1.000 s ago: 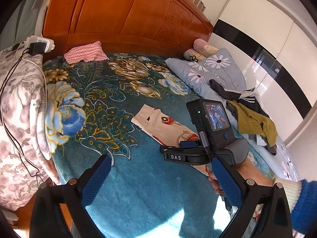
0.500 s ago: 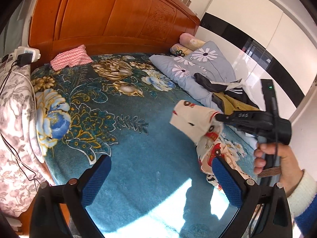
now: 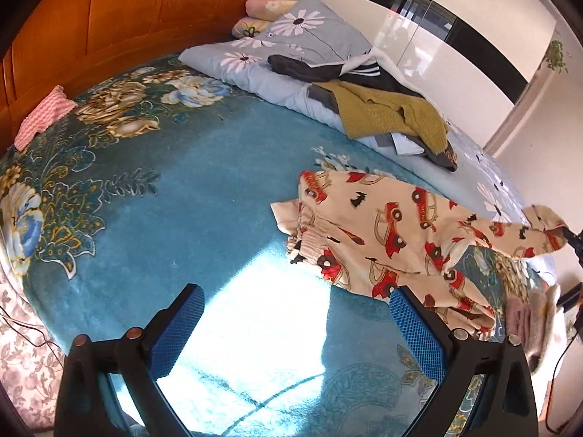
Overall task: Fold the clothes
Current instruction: 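Grasp the waistband with the left gripper while the right gripper holds the leg hem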
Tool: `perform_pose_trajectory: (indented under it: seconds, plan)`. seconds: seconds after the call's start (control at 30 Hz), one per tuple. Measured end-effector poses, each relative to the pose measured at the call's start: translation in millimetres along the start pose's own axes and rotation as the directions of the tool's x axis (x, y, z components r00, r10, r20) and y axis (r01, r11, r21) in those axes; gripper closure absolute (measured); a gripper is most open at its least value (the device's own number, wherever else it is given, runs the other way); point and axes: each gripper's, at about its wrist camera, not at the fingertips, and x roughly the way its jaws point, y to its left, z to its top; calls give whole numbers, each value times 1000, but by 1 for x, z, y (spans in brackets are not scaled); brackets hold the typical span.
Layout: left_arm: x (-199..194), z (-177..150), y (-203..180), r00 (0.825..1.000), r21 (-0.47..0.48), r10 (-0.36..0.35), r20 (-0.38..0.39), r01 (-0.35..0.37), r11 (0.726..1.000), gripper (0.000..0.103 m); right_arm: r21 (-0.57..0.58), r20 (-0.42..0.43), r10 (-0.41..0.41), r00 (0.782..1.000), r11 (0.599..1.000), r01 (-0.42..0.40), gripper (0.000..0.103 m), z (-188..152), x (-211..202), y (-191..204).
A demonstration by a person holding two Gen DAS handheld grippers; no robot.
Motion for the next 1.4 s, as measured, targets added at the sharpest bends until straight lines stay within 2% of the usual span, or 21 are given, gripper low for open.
perform_pose_trajectory:
  seconds: [0.13,0.3,0.47,0.57,0.67,0.73,0.8,0.87,0.9,0.93,0.97,1.0,1.07,1.1,1.23,1.4]
  plan:
    - [25,3,0,998,-22,-3,-66,1,1000,0,84,-96,-119,988,988,127,98,-24,13,-64]
    - [47,18,4,997,-32,-36,-75,34,999,0,161,-219,-240,946,947,278,98,-52,28,-135]
    - [84,64,-8,994,22,-93,-63,94,995,0,122,-251,-239,938,953,276,97,-57,37,-123]
    - [122,90,-15,984,-4,-144,-106,144,990,0,99,-270,-239,933,957,273,97,-60,41,-115]
    - [159,108,-22,977,-14,-157,-143,156,988,1,76,-289,-239,927,960,271,97,-64,46,-108]
    - [182,113,-26,965,-24,-184,-186,183,983,2,60,-301,-239,923,961,268,97,-66,49,-103]
    - [201,112,-30,946,-41,-218,-241,215,976,10,56,-311,-246,918,960,276,97,-67,49,-102]
    - [214,108,-31,931,-48,-223,-288,219,975,17,47,-320,-259,911,956,288,97,-67,49,-101]
    - [220,105,-31,927,-49,-217,-305,213,976,27,38,-324,-265,908,955,293,97,-67,49,-100]
    - [223,103,-31,927,-45,-202,-315,198,979,34,29,-326,-272,905,955,297,97,-68,49,-99]
    - [222,102,-31,934,-33,-177,-311,176,984,45,21,-329,-277,903,954,300,97,-68,50,-98]
    - [220,100,-30,942,-17,-150,-299,152,988,64,15,-332,-280,901,953,302,97,-68,51,-97]
    - [216,100,-30,951,5,-133,-278,140,990,85,9,-333,-283,899,953,303,97,-69,52,-95]
    - [213,100,-31,953,10,-139,-269,148,989,91,10,-331,-283,900,953,303,97,-70,53,-95]
    - [193,104,-40,968,68,-110,-226,128,989,94,48,-309,-263,914,956,291,97,-68,49,-97]
    - [149,111,-51,988,131,-67,-141,86,988,95,104,-235,-217,948,964,246,97,-55,27,-103]
